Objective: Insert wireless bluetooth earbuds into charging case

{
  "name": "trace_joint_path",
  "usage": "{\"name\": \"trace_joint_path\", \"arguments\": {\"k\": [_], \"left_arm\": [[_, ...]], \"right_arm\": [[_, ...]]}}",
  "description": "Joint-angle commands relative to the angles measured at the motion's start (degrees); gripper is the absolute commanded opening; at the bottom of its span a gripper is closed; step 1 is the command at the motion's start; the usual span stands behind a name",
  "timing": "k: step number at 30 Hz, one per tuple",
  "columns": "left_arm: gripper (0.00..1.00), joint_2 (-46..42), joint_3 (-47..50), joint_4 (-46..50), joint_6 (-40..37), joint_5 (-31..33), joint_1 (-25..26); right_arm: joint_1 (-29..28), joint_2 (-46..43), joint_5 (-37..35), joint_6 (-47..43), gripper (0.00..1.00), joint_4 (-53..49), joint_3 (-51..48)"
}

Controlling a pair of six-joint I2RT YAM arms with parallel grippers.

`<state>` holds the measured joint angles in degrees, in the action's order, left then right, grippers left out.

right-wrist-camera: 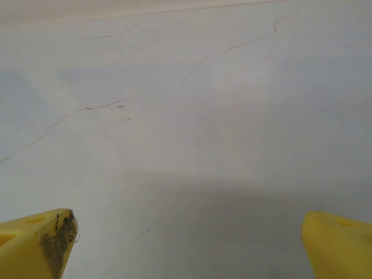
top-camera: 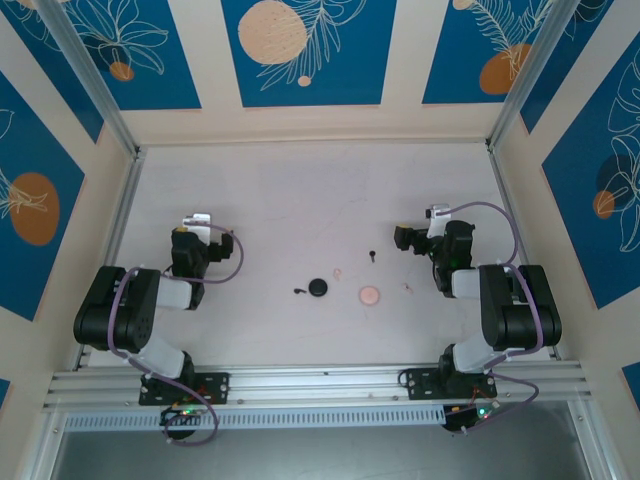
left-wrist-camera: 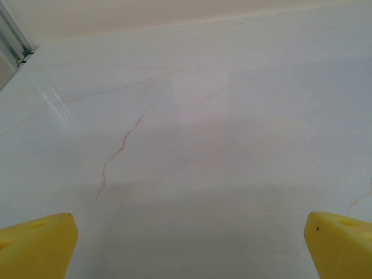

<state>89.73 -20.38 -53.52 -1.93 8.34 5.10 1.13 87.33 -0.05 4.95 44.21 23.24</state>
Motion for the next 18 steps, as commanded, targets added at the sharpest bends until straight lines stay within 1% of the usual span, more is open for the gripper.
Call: {"name": "trace_joint_path", "arguments": {"k": [1, 12, 15, 18], "left_arm": [[1.0, -0.4, -1.2, 0.3, -0.4, -1.2, -0.3], [1.0, -1.1, -0.8, 0.1, -0.8, -2.1, -0.3], [1.0, -4.1, -0.9, 2.7, -1.0, -2.4, -0.3], [0.96, -8.3, -3.7, 11.3, -1.4, -2.2, 0.0]], "right_arm": [[0.0, -0.1, -0.5, 0.4, 0.99, 1.5, 0.9], [0.1, -0.6, -0.2, 0.4, 0.99, 0.8, 1.1], [-0.3, -3.7, -0.3, 0.1, 0.99, -7.0, 4.1], [-0.6, -8.4, -0.6, 0.9, 0.99, -18.4, 8.1]]}}
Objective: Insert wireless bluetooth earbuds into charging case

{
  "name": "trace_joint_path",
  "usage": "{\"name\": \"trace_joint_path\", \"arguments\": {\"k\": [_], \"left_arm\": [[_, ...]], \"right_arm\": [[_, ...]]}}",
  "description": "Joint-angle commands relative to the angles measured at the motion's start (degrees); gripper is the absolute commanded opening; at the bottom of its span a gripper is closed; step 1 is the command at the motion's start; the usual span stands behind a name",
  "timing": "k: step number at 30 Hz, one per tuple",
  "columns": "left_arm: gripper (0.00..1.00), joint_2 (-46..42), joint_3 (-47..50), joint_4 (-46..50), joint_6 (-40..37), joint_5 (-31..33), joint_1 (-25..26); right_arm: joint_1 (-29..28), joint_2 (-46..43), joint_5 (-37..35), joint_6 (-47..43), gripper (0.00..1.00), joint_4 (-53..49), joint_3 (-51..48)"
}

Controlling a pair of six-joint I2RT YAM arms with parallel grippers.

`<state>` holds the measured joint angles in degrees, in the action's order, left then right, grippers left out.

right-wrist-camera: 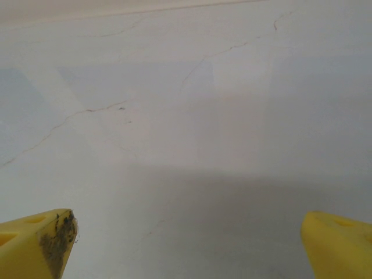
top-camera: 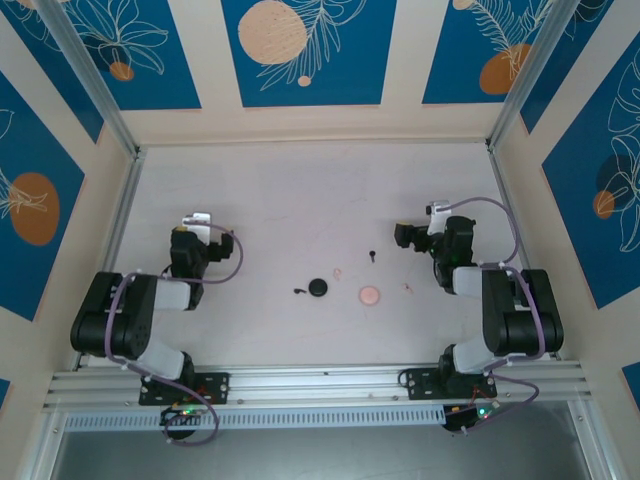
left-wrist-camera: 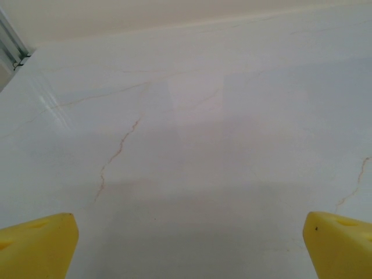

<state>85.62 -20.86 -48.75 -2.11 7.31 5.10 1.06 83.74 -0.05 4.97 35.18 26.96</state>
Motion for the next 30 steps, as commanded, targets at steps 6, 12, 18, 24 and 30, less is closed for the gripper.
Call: {"name": "trace_joint_path", "arguments": {"k": [6, 12, 18, 24, 30], "left_arm": [[0.9, -12.9, -12.5, 27.8, 2.2, -3.0, 1.5], [0.84, -17.5, -21.5, 45.9, 6.2, -5.4, 7.4], [0.82, -15.6, -28.0, 59.2, 7.2, -3.1, 17.0], [0.81, -8.6, -31.5, 65.6, 11.2, -3.0, 24.7], [0.78, -2.3, -33.5, 69.0, 14.9, -5.9, 28.4]], "right_arm": [[-1.7, -11.0, -2.2, 4.5, 0.99, -40.6, 17.7], [-4.5, -10.3, -0.8, 5.7, 0.99, -68.1, 31.9], [-8.6, -9.9, 0.9, 10.3, 0.99, -83.9, 37.5], [-16.7, -7.9, 4.4, 16.5, 0.89, -91.4, 37.9], [-24.3, -1.9, 1.8, 22.0, 0.75, -97.3, 38.8]]}}
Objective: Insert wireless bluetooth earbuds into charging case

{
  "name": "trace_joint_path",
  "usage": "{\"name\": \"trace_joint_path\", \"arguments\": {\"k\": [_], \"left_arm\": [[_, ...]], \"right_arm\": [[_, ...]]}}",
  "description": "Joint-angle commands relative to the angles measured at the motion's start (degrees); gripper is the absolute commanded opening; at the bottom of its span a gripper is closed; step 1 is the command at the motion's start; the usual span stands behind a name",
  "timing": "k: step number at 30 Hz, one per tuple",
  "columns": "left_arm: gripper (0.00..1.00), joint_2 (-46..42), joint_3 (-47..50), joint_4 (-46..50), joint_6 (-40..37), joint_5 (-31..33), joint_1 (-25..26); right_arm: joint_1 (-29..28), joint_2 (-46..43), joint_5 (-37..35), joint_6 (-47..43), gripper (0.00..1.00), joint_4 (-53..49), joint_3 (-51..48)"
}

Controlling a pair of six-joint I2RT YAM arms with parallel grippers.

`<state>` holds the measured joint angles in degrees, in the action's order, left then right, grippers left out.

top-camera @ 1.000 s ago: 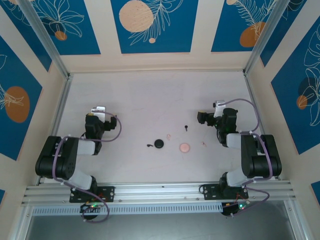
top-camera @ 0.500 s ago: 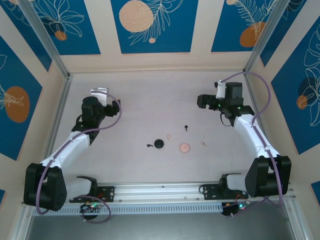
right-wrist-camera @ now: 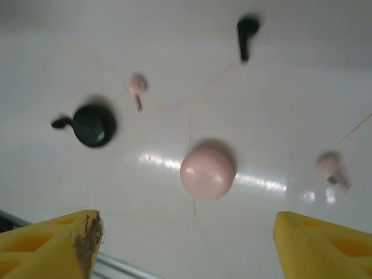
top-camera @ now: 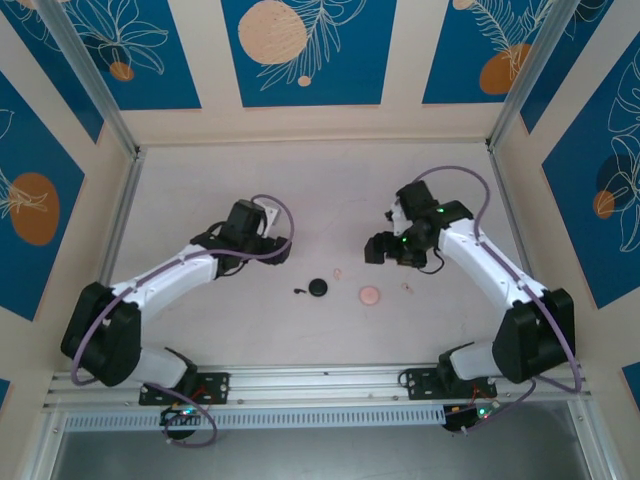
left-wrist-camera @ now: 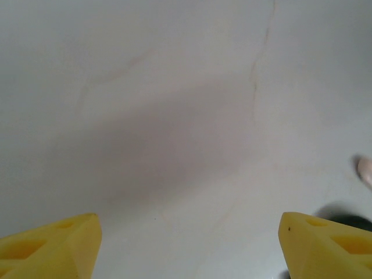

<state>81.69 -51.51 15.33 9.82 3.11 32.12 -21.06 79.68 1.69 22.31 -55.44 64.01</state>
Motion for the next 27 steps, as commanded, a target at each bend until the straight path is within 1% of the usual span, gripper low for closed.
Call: {"name": "trace_joint_path", "arguments": {"k": [1, 4, 10, 15, 19, 27], "left_arm": [[0.78, 2.3, -3.1, 5.4, 3.6, -2.2, 1.7], [0.77, 3.8, -3.2, 5.8, 5.3, -4.1, 2.2], [0.77, 3.8, -2.3, 5.0, 7.6, -3.9, 2.2], [0.77, 4.4, -2.6, 5.2, 7.7, -3.7, 2.3], [0.77, 4.6, -2.7, 5.4, 7.7, -3.2, 2.3], [0.77, 4.7, -2.8, 5.7, 7.3, -2.7, 2.3]], "right_arm": [[-3.0, 3.1, -0.4, 5.4, 0.74, -7.1, 1.7], [-4.6, 5.5, -1.7, 7.2, 0.74, -7.5, 1.3], [-5.4, 11.0, -1.4, 9.7, 0.71, -6.8, 1.8], [-6.2, 14.8, -0.9, 10.5, 0.67, -5.1, 2.5], [-7.0, 17.7, -1.1, 10.4, 0.67, -5.1, 3.3], [-8.7, 22.3, -3.7, 10.4, 0.66, -5.9, 4.7]]}}
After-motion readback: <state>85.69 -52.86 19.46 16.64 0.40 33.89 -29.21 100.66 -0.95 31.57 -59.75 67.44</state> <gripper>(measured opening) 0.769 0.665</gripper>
